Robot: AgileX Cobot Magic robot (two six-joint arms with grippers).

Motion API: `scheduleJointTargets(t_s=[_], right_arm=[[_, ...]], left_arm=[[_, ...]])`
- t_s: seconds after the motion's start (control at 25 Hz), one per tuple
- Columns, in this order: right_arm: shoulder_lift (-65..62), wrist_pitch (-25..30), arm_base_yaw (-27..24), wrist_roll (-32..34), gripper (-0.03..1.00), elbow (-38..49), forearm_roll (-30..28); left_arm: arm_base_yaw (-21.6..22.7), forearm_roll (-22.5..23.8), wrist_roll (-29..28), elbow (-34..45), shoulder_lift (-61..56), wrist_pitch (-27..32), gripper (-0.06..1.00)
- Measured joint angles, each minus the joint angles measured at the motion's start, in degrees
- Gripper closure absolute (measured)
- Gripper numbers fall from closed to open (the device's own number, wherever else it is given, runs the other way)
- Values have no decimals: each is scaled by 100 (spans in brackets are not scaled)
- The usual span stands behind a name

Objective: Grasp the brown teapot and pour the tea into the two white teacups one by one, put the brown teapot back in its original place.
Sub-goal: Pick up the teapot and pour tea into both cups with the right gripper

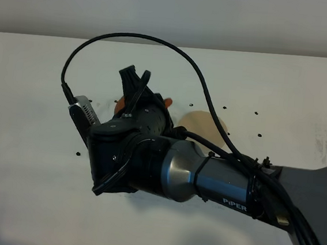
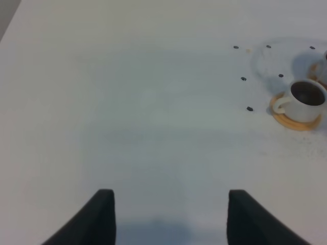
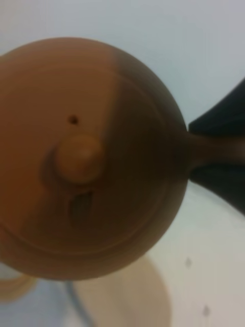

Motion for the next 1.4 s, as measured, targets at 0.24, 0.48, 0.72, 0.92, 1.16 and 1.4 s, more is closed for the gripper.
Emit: scheduleJointTargets(t_s=[0.24,0.48,0.72,0.92,1.16,1.4], right_arm=[[0,-120,0,971,88,0,233],[-7,-120,0,2041,88,0,305],[-516,-205,0,2810,88,-4,910],[-978,-223,-37,3256,88,-20,1757],[-1258,-327,-299,3356,88,-20,3295],[-1381,-886,-456,3201,88,356,4311]], left_arm=[[0,0,0,0,0,0,44],[0,0,0,0,0,0,44],[0,0,0,0,0,0,44],[0,0,0,0,0,0,44],[0,0,0,0,0,0,44],[0,0,0,0,0,0,44]])
